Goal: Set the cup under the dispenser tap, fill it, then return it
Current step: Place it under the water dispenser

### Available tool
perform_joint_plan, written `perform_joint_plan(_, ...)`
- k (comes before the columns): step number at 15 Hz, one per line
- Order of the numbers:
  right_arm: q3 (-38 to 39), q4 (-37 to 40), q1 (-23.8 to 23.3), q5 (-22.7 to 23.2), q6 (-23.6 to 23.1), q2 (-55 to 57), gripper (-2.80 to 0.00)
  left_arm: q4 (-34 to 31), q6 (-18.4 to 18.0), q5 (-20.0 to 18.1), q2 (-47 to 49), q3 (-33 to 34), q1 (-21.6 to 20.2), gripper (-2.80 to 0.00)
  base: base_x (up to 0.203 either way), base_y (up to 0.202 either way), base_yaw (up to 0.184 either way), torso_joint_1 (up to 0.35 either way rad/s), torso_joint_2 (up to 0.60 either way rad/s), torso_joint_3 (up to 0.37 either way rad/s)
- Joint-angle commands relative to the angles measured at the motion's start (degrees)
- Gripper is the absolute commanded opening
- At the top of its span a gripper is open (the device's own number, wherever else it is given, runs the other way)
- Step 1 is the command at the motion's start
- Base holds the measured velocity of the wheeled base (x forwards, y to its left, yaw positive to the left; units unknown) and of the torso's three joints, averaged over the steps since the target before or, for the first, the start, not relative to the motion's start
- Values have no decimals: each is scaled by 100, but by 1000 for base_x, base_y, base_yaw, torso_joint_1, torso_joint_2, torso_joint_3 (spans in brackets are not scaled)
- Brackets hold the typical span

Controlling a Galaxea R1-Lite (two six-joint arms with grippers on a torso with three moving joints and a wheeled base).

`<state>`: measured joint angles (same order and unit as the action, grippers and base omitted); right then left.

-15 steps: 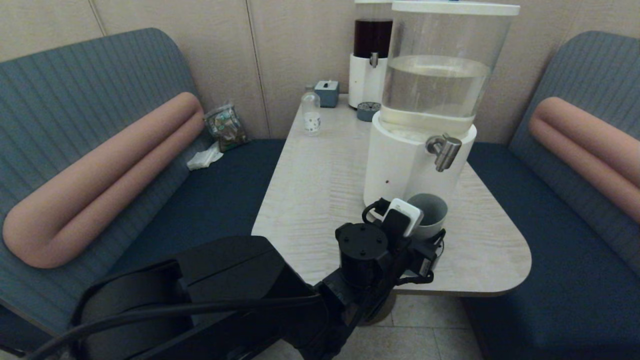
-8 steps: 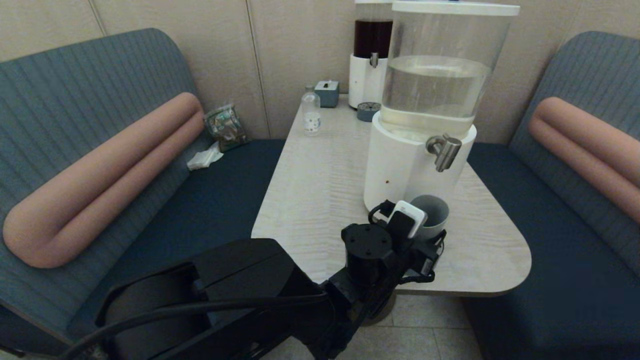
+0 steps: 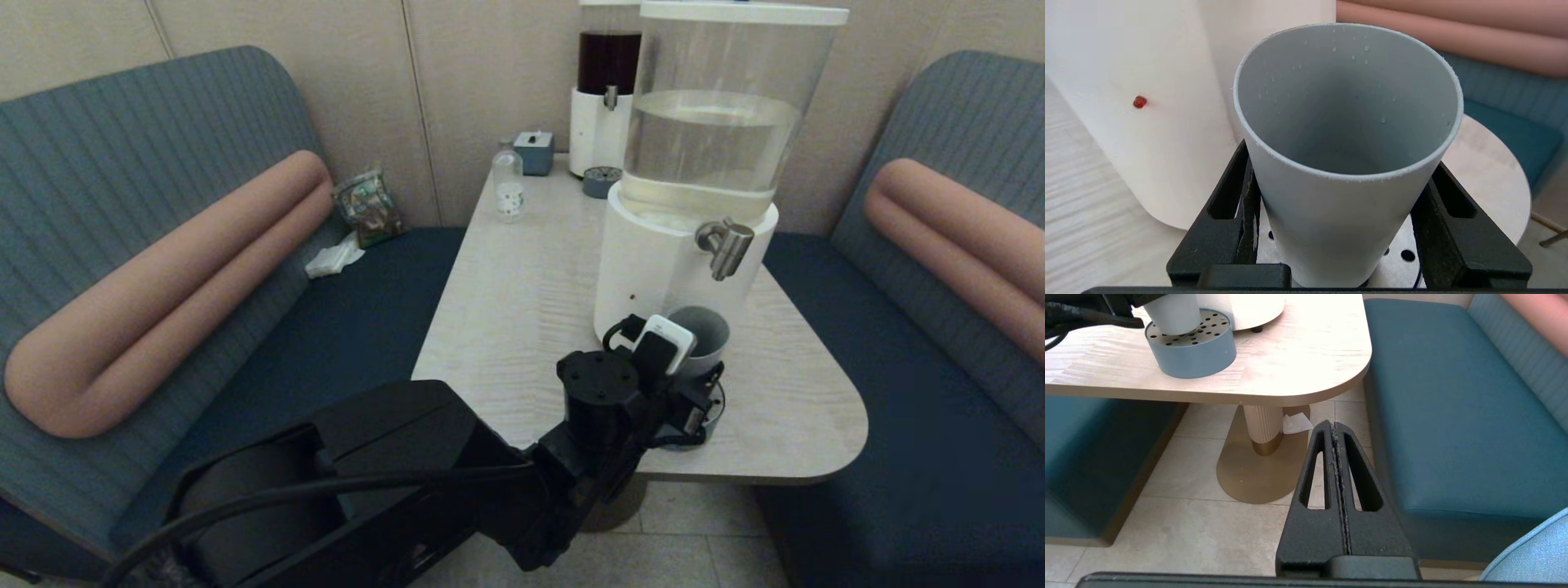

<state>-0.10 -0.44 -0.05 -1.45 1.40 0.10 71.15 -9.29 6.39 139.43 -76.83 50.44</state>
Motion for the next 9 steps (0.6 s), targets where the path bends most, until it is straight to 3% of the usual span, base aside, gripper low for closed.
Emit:
perform_joint_plan(1, 1, 0, -1, 3, 0, 8, -280, 25, -3, 3, 6, -67, 0, -280, 0, 0, 0, 0, 0, 0)
perform_joint_plan(9, 1, -3, 2, 2, 0, 8, -280, -93, -20, -6, 139, -317, -87, -280, 0, 0, 0, 0, 0, 0)
